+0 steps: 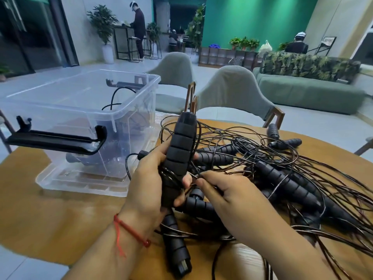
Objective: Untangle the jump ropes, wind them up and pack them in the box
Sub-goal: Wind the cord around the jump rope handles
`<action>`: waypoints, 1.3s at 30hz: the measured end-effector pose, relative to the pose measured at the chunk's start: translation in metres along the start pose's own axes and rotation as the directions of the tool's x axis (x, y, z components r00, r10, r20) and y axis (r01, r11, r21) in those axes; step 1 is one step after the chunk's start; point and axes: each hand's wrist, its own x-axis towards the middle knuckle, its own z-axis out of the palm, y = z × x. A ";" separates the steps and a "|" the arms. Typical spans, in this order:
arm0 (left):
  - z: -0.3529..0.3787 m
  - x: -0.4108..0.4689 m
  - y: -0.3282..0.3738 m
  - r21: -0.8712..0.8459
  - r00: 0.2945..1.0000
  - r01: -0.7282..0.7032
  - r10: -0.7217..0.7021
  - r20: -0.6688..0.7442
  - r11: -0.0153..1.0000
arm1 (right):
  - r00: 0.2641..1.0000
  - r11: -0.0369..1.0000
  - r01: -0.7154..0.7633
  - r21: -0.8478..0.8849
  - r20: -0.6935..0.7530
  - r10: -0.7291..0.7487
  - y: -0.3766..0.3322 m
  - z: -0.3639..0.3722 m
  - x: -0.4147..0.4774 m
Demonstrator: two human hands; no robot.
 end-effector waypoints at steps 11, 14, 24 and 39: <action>0.005 -0.001 0.001 -0.112 0.990 0.100 -0.110 -0.088 0.989 | 0.964 0.996 -0.052 -0.068 0.259 0.068 0.004 -0.019 0.000; 0.001 0.003 0.002 -0.075 0.990 0.075 -0.083 -0.115 0.994 | 0.957 0.993 -0.065 -0.100 0.275 0.090 0.006 -0.030 -0.005; -0.011 -0.004 -0.005 0.644 0.872 -0.369 0.489 -0.008 0.670 | 0.986 0.973 -0.058 -0.225 0.137 0.090 -0.003 -0.051 -0.016; -0.015 0.006 -0.008 0.797 0.897 -0.309 0.438 0.062 0.519 | 0.959 0.880 0.223 -0.420 -0.069 -0.276 -0.031 -0.047 -0.019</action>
